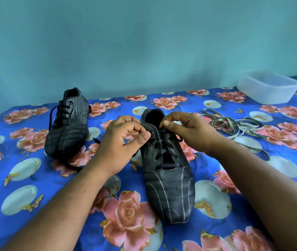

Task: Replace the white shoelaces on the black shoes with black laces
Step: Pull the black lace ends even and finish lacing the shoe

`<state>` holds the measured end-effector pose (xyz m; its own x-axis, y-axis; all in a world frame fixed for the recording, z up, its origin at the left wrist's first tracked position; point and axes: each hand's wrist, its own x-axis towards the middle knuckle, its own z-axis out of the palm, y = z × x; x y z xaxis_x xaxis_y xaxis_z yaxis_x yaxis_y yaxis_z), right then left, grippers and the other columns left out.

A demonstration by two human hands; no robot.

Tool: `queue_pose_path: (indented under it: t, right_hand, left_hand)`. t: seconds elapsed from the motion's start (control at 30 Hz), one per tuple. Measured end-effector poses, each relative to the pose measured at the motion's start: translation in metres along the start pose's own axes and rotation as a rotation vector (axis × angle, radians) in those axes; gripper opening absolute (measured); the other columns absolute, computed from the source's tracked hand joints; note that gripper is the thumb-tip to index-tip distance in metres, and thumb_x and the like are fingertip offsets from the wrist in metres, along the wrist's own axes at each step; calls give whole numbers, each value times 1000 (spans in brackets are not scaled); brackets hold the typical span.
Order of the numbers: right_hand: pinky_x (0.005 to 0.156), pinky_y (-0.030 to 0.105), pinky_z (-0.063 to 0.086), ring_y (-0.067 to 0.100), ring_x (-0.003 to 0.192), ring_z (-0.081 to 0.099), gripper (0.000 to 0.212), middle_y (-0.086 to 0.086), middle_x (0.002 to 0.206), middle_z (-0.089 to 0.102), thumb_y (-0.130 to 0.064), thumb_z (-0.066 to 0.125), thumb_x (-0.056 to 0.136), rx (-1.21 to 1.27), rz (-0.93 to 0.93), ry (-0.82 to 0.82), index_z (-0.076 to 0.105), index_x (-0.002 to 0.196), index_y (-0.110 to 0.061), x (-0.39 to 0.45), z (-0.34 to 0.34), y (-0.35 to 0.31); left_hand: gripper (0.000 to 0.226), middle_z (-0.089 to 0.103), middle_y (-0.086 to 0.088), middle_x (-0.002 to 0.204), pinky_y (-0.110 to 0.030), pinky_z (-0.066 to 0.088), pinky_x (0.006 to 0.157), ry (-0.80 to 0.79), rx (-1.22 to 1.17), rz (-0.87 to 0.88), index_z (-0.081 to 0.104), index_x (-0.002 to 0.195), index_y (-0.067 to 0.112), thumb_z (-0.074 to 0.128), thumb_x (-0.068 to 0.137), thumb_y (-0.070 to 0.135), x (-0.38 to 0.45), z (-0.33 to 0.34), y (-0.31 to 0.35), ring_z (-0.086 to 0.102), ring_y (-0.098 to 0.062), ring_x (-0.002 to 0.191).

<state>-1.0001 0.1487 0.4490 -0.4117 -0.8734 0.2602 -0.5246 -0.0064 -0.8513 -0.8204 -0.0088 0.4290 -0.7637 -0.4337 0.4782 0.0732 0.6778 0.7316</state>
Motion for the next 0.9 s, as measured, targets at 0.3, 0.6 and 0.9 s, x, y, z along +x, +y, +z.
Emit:
queue_pose_path:
  t: [0.3,0.6,0.9]
  right_hand:
    - [66,6,40,-7,67,59,18,-14,84,71,-25,59,103,-21,36,20,74,102,-15,-3,-3,-6]
    - [65,2,39,-12,66,58,17,-32,71,64,-23,61,101,-52,4,-11,73,104,-12,-6,-3,-11]
    - [94,13,41,1,108,62,14,-14,106,71,-27,62,101,-94,-103,14,75,104,-22,-4,-6,-14]
  left_hand:
    - [17,60,4,103,-29,46,82,293,143,-3,67,89,20,62,93,36,9,-24,-12,59,-13,97]
    - [30,65,-5,106,-62,56,82,690,-94,-247,62,93,44,51,89,72,14,-43,-31,70,-32,89]
    - [21,58,15,109,-40,50,95,462,200,-55,68,109,21,58,97,35,10,-29,-20,59,-19,109]
